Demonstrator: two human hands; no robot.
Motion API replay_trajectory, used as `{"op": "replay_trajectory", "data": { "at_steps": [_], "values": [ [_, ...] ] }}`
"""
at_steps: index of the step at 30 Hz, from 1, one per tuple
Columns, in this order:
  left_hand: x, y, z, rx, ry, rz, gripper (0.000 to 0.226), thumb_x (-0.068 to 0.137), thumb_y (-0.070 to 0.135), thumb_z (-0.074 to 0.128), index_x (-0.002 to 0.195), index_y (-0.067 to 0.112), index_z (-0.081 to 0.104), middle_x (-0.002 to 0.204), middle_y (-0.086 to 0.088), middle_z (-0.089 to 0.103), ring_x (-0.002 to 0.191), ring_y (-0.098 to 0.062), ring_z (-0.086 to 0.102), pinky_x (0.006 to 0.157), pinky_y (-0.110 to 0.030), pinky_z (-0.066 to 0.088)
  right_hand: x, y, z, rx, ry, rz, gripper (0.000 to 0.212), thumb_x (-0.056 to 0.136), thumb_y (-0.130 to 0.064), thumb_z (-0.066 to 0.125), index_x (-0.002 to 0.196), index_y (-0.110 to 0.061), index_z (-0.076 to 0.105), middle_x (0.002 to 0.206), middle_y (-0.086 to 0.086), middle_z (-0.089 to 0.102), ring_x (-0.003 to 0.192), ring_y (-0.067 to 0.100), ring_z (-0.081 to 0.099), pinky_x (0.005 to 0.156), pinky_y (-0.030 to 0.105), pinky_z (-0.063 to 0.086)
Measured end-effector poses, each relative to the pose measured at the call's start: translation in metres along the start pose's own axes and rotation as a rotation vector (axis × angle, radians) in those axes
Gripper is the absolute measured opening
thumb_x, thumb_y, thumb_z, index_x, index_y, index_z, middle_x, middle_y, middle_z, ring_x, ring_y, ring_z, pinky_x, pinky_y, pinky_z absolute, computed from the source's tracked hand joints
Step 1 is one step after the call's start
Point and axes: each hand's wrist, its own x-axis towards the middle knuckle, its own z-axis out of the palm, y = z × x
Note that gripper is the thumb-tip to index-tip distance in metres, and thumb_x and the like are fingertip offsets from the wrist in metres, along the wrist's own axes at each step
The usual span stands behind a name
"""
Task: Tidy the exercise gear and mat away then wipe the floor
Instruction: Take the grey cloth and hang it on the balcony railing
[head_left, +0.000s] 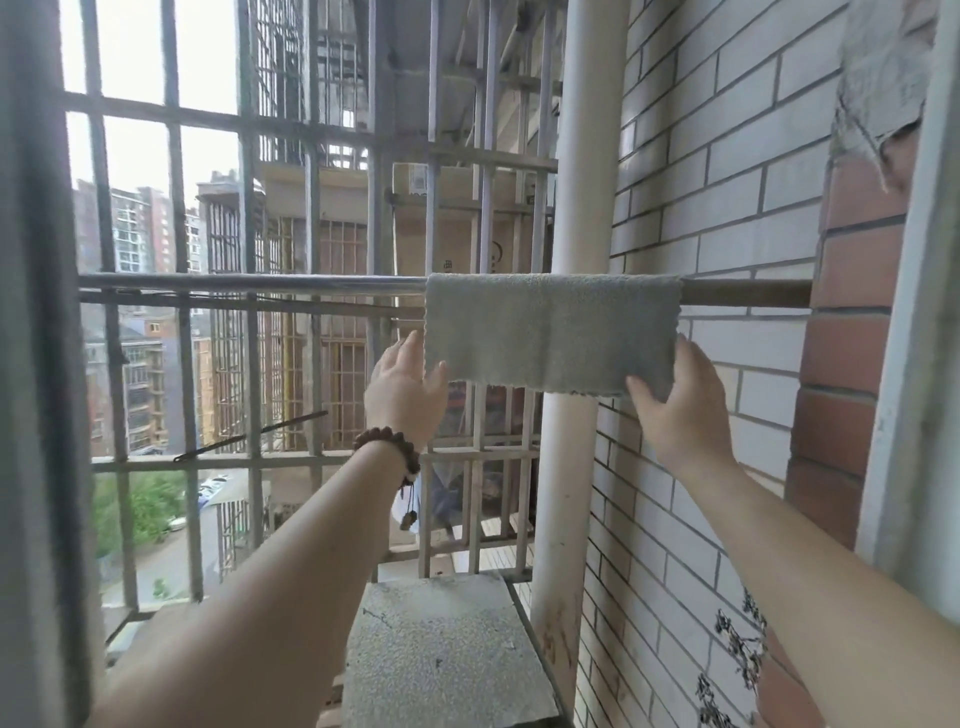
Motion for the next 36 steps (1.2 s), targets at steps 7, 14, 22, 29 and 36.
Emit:
{"op": "replay_trajectory", "data": {
  "at_steps": [7, 14, 22, 29, 36],
  "values": [
    [-0.069, 0.021, -0.017, 0.309, -0.041, 0.143, 0.062, 0.099, 0.048, 0.032, 0.153, 0.031, 0.008, 0.161, 0.005, 0.008, 0.148, -0.014, -0.004, 0.12, -0.044, -0.001, -0.051, -0.024, -0.007, -0.252, -0.072, -0.16, 0.063, 0.096, -0.033, 0.047, 0.149, -0.011, 0.023, 0.157, 0.012, 0.015, 0.146, 0.026, 0.007, 0.119, 0.044, 0.009],
    [-0.13, 0.011, -0.029, 0.391, -0.129, 0.131, 0.063, 0.098, 0.051, 0.025, 0.153, 0.031, 0.002, 0.161, 0.006, -0.001, 0.148, -0.014, -0.01, 0.12, -0.045, -0.003, -0.111, -0.039, 0.0, -0.249, -0.18, -0.158, 0.06, 0.096, -0.032, 0.049, 0.149, -0.014, 0.027, 0.157, 0.012, 0.016, 0.146, 0.028, 0.009, 0.117, 0.05, 0.016],
    [-0.214, -0.009, -0.047, 0.46, -0.215, 0.096, 0.064, 0.098, 0.055, 0.02, 0.153, 0.031, -0.001, 0.161, 0.005, -0.003, 0.147, -0.015, -0.013, 0.12, -0.045, -0.005, -0.192, -0.037, 0.0, -0.242, -0.303, -0.068, 0.054, 0.096, -0.032, 0.045, 0.146, -0.016, 0.031, 0.156, 0.012, 0.018, 0.145, 0.026, 0.008, 0.116, 0.05, 0.017],
    [-0.323, -0.007, -0.073, 0.57, -0.282, -0.041, 0.064, 0.098, 0.053, 0.02, 0.152, 0.031, -0.009, 0.16, 0.005, -0.009, 0.146, -0.014, -0.015, 0.12, -0.043, -0.008, -0.28, -0.028, -0.025, -0.226, -0.444, -0.109, 0.049, 0.095, -0.031, 0.047, 0.141, -0.015, 0.04, 0.154, 0.013, 0.024, 0.142, 0.03, 0.017, 0.114, 0.054, 0.02],
    [-0.458, 0.018, -0.101, 0.644, -0.315, -0.295, 0.066, 0.099, 0.051, 0.024, 0.153, 0.027, -0.005, 0.161, 0.001, -0.006, 0.147, -0.016, -0.013, 0.119, -0.044, -0.008, -0.383, -0.008, -0.083, -0.098, -0.689, -0.16, 0.05, 0.095, -0.032, 0.045, 0.142, -0.016, 0.038, 0.155, 0.013, 0.021, 0.145, 0.028, 0.013, 0.117, 0.05, 0.015]
  ]
}}
